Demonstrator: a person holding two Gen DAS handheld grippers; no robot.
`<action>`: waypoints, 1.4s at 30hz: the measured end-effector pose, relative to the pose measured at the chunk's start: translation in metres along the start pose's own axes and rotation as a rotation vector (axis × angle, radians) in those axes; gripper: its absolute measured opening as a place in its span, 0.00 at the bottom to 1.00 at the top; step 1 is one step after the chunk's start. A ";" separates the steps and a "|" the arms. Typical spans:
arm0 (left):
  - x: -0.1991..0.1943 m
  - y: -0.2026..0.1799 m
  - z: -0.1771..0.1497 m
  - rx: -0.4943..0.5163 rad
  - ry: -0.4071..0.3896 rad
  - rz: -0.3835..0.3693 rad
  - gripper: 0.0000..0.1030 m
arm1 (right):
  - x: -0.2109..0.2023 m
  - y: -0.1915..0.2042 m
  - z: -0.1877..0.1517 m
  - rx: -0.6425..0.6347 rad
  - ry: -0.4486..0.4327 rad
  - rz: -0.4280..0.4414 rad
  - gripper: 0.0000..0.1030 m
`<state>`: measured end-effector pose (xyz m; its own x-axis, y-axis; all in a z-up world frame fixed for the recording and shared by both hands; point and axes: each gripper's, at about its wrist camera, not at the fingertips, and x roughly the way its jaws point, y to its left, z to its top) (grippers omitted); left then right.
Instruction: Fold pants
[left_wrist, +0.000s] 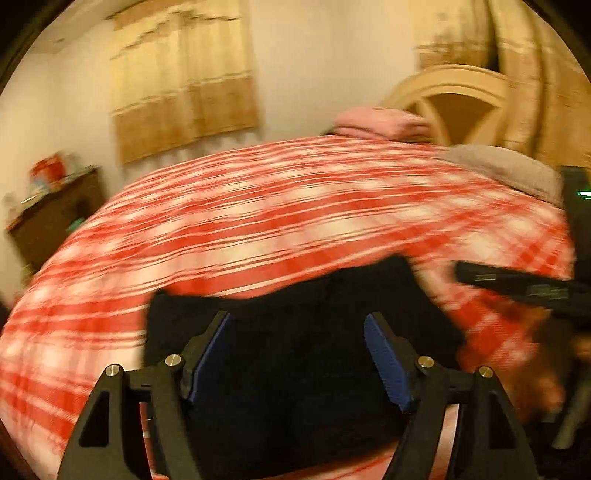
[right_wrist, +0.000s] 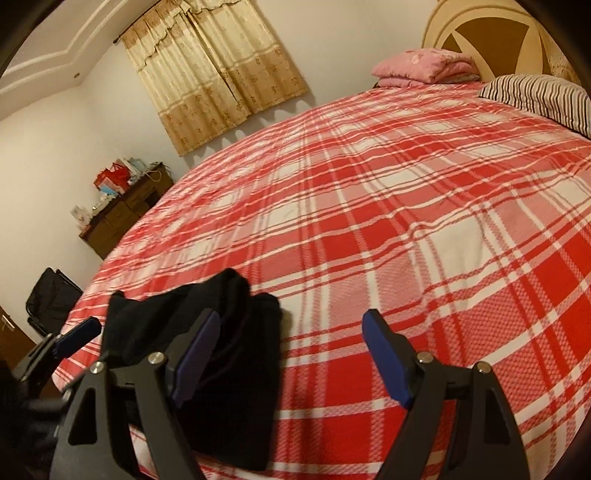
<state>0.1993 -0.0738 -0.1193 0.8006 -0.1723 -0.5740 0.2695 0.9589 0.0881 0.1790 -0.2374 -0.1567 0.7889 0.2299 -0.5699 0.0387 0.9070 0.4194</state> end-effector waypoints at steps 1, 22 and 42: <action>0.004 0.012 -0.003 -0.028 0.011 0.036 0.72 | -0.001 0.003 0.000 -0.001 0.003 0.009 0.80; 0.049 0.092 -0.052 -0.312 0.146 0.032 0.85 | 0.017 0.016 -0.031 -0.110 0.206 -0.119 0.71; 0.056 0.114 -0.014 -0.280 0.120 0.128 0.90 | 0.011 0.096 0.005 -0.285 -0.009 -0.024 0.75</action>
<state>0.2675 0.0293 -0.1523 0.7453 -0.0346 -0.6659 0.0001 0.9987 -0.0517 0.1940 -0.1499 -0.1192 0.7950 0.2051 -0.5709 -0.1154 0.9750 0.1897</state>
